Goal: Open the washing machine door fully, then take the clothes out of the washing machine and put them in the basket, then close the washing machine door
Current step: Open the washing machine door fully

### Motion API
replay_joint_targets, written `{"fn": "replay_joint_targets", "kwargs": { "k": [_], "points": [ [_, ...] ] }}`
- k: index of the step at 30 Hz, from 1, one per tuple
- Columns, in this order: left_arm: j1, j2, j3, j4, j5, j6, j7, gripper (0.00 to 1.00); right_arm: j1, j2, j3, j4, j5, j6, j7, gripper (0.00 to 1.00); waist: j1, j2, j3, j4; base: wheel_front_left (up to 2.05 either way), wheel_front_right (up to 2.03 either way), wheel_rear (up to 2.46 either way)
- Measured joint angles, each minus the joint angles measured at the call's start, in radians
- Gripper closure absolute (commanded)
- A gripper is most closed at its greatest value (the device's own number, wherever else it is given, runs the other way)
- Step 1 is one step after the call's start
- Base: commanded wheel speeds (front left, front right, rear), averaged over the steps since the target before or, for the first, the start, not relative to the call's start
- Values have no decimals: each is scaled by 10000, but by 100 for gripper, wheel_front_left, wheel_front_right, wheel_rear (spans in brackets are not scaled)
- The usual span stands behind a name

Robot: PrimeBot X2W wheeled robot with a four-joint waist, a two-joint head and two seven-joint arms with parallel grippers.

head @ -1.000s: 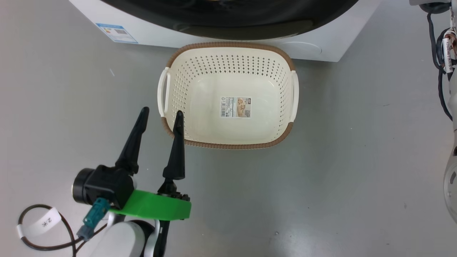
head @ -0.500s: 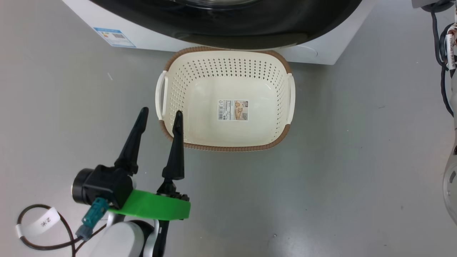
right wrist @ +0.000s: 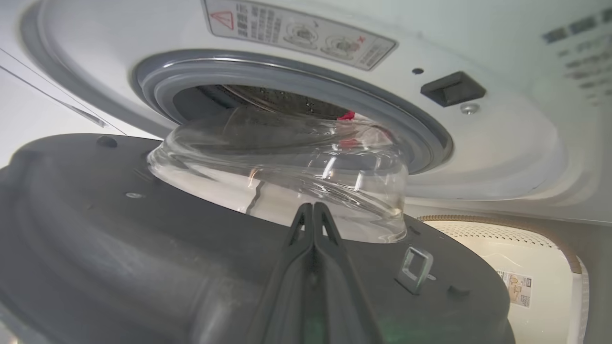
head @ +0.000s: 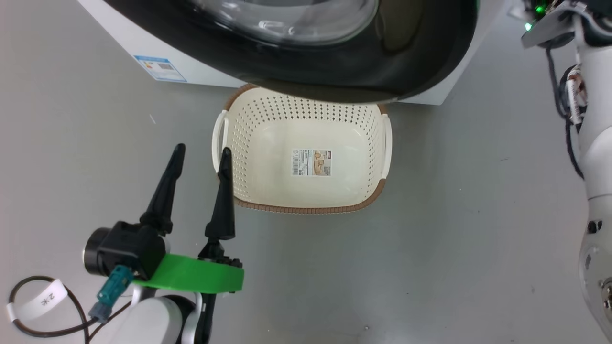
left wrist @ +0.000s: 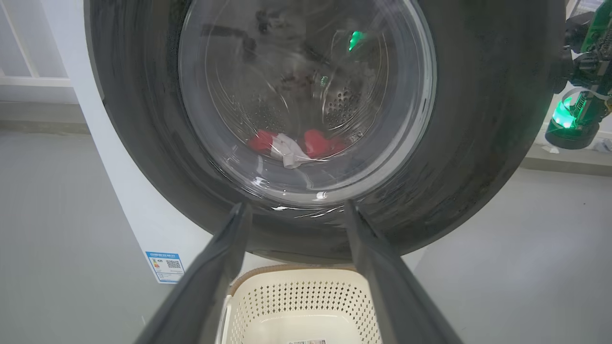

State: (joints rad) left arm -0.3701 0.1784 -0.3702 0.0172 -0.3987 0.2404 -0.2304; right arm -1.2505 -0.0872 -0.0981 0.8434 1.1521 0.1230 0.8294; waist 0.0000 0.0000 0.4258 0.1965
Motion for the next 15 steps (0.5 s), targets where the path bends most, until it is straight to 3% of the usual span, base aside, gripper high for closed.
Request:
{"fn": "replay_joint_targets", "kwargs": {
  "k": [15],
  "points": [
    [487,362,244,-447,-52,355,176,0,1316,63,796,-604,899,0,169,100,0,0,-786,-124,0,0,0]
  ]
}}
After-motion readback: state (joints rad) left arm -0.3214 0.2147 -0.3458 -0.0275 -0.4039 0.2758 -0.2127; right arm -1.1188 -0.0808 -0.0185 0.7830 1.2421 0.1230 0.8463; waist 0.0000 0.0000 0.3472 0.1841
